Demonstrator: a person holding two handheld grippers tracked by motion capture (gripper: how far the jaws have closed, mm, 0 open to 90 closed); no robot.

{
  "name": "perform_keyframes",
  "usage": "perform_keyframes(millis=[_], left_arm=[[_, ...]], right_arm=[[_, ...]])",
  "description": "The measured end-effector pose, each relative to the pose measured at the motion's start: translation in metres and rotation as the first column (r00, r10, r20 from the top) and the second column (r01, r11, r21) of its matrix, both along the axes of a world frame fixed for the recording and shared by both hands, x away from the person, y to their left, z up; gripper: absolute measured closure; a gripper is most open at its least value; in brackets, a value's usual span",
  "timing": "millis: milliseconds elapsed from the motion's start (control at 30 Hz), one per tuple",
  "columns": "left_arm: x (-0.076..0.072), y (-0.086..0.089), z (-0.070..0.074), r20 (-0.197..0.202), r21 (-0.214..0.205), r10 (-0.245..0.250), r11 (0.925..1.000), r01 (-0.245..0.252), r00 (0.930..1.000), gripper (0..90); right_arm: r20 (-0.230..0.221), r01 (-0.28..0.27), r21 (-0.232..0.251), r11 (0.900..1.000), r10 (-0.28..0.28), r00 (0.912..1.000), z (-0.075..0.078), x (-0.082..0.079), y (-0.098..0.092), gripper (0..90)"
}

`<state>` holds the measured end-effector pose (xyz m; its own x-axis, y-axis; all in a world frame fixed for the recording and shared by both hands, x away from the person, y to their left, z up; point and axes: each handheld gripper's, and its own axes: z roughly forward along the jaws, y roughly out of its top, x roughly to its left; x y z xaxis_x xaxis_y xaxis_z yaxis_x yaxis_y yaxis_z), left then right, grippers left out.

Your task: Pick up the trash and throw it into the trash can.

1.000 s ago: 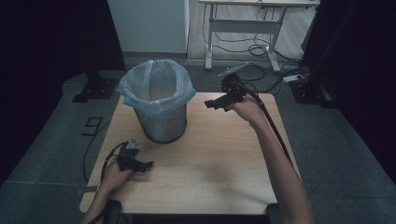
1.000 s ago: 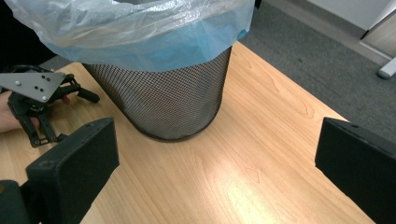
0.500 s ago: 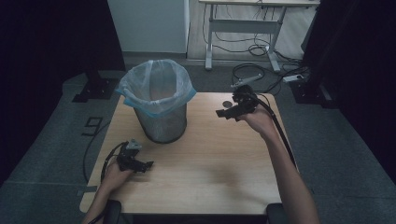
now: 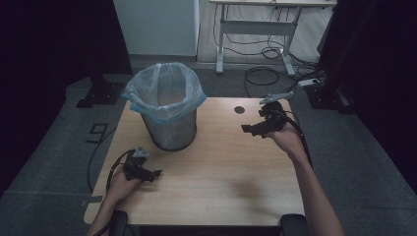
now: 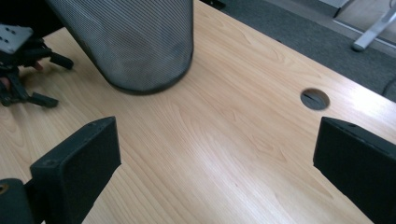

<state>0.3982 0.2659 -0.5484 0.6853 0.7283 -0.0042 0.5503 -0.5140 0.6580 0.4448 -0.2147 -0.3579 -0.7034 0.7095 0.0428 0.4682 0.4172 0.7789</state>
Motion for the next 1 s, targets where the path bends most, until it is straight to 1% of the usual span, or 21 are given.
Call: perform_keyframes(millis=[33,67,100,133,167,200,233,267,300,333,433,500,633,667,767,800,1000], left_arm=[[0.000,0.000,0.000,0.000,0.000,0.000,1.0000,0.000,1.0000,0.0],[0.000,0.000,0.000,0.000,-0.001,0.001,1.0000,-0.001,1.0000,0.0],[0.000,0.000,0.000,0.000,-0.001,0.001,1.0000,-0.001,1.0000,0.0],[0.000,0.000,0.000,0.001,0.000,0.000,1.0000,0.000,1.0000,0.0],[0.000,0.000,0.000,0.001,0.000,0.000,1.0000,0.000,1.0000,0.0],[0.000,0.000,0.000,0.000,0.000,0.001,1.0000,-0.001,1.0000,0.0],[0.000,0.000,0.000,0.000,0.000,0.001,1.0000,-0.001,1.0000,0.0],[0.000,0.000,0.000,0.001,0.000,0.002,1.0000,-0.002,1.0000,0.0],[0.000,0.000,0.000,0.001,0.000,0.002,1.0000,-0.002,1.0000,0.0],[0.000,0.000,0.000,0.001,0.000,0.002,1.0000,-0.002,1.0000,0.0],[0.000,0.000,0.000,0.001,0.000,0.003,1.0000,-0.003,1.0000,0.0],[0.000,0.000,0.000,0.001,0.000,0.003,1.0000,-0.003,1.0000,0.0],[-0.001,0.000,0.000,0.001,0.000,0.004,1.0000,-0.004,1.0000,0.0],[-0.001,-0.001,0.000,0.001,0.000,0.004,1.0000,-0.004,1.0000,0.0],[-0.001,0.000,0.000,0.000,0.000,0.004,1.0000,-0.004,1.0000,0.0],[-0.001,0.000,0.000,-0.001,-0.001,0.003,1.0000,-0.003,1.0000,0.0],[-0.001,-0.001,0.000,0.000,-0.001,0.004,1.0000,-0.004,1.0000,0.0]], right_arm=[[0.000,0.000,0.000,1.0000,0.000,1.0000,0.000,0.000,0.000,0.5],[0.005,0.011,0.001,0.9999,-0.011,0.9999,-0.003,-0.003,-0.007,0.5],[0.005,0.011,0.001,0.9999,-0.011,0.9999,-0.003,-0.003,-0.007,0.5],[0.001,0.025,0.008,0.9997,-0.025,0.9997,-0.007,-0.005,-0.013,0.4],[0.001,0.025,0.008,0.9997,-0.025,0.9997,-0.007,-0.005,-0.013,0.4],[-0.001,0.040,0.013,0.9991,-0.040,0.9992,-0.010,-0.008,-0.019,0.6],[-0.001,0.040,0.013,0.9991,-0.040,0.9992,-0.010,-0.008,-0.019,0.6],[-0.004,0.049,0.018,0.9986,-0.049,0.9988,-0.014,-0.011,-0.025,0.9],[-0.004,0.049,0.018,0.9986,-0.049,0.9988,-0.014,-0.011,-0.025,0.9],[-0.002,0.060,0.020,0.9980,-0.060,0.9982,-0.017,-0.013,-0.030,1.1],[-0.004,0.069,0.025,0.9973,-0.069,0.9976,-0.020,-0.016,-0.035,1.4],[-0.001,0.080,0.013,0.9967,-0.080,0.9968,-0.026,-0.020,-0.041,1.9],[-0.002,0.089,0.010,0.9960,-0.089,0.9961,-0.032,-0.025,-0.046,2.2],[0.001,0.092,0.002,0.9957,-0.092,0.9957,-0.036,-0.027,-0.049,2.2],[0.003,0.100,-0.003,0.9950,-0.100,0.9950,-0.040,-0.030,-0.051,2.2],[0.005,0.104,-0.010,0.9945,-0.104,0.9945,-0.045,-0.033,-0.052,2.2],[0.003,0.112,-0.035,0.9931,-0.112,0.9937,-0.061,-0.037,-0.054,1.0]])
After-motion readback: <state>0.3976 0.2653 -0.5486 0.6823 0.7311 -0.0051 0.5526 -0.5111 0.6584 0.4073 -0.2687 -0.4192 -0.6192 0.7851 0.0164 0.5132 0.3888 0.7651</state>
